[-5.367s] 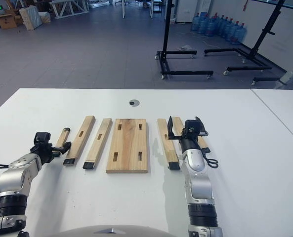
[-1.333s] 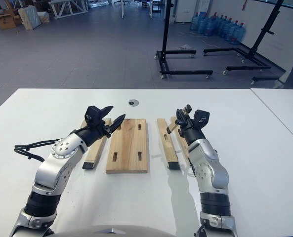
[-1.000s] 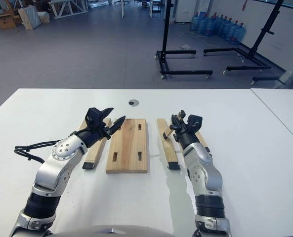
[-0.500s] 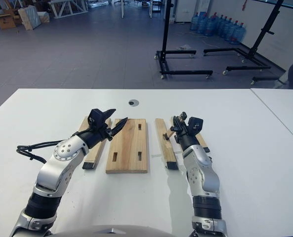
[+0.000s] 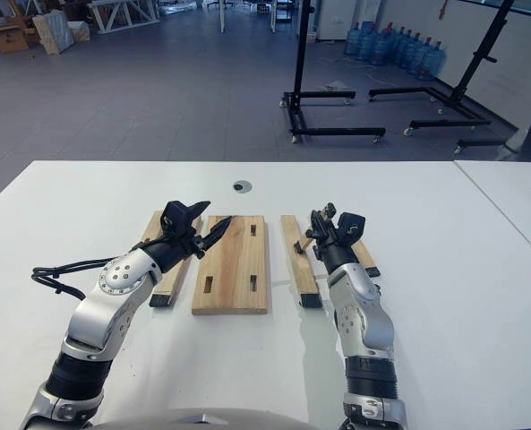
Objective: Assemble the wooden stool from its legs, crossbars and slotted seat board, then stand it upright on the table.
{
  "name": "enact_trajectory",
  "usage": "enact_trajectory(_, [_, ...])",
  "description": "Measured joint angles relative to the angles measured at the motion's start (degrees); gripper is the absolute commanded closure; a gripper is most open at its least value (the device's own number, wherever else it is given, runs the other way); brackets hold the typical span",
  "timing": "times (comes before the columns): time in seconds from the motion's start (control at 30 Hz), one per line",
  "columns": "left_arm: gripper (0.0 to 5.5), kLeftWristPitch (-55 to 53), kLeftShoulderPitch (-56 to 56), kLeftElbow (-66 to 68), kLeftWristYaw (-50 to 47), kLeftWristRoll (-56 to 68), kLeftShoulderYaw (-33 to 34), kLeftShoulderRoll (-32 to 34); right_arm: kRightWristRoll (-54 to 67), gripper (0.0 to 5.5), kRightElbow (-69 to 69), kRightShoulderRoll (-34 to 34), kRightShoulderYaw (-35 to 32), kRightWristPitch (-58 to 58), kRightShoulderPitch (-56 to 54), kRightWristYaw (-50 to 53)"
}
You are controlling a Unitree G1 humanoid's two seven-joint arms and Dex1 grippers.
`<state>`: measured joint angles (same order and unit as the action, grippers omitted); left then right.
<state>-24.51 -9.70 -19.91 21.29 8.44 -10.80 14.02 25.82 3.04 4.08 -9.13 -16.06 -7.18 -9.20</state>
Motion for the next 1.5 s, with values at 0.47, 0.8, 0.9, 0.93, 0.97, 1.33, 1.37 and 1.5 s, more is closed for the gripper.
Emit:
enact_trajectory(0.47, [2.51,0.0,0.0,0.0,0.5,-0.2,-0.4,0.0,-4.5,5.10,-4.1,-0.1,1.9,5.5,-0.6,-2.5])
enact_trajectory(0.8, [2.51,0.2,0.1,0.0,0.6,-0.9,-1.5,0.0,-10.1,5.10,-5.4,-0.6,4.0,8.3,-0.5,0.7])
enact_trajectory(0.9, [2.51,0.2,0.1,0.0,0.5,-1.1,-1.8,0.0,-15.5,5.10,-6.7,0.2,7.4,12.3,0.8,1.0])
enact_trajectory(0.93, [2.51,0.2,0.1,0.0,0.5,-1.2,-1.8,0.0,-16.9,5.10,-7.1,0.4,8.0,13.5,1.1,1.2])
enact_trajectory(0.97, [2.51,0.2,0.2,0.0,0.5,-1.2,-1.8,0.0,-17.1,5.10,-7.5,0.4,8.2,14.2,1.4,1.3])
enact_trajectory(1.33, [2.51,0.2,0.6,0.0,0.5,-1.8,-1.8,-0.1,-17.3,5.10,-9.0,0.1,7.9,16.2,1.5,1.3])
enact_trajectory(1.37, [2.51,0.2,0.6,0.0,0.5,-1.9,-1.8,-0.1,-17.3,5.10,-9.0,0.1,7.9,16.2,1.4,1.3])
enact_trajectory(1.5, [2.51,0.6,0.6,0.0,0.6,-2.2,-1.8,-0.1,-18.1,4.25,-11.4,0.3,7.9,14.8,3.4,1.5])
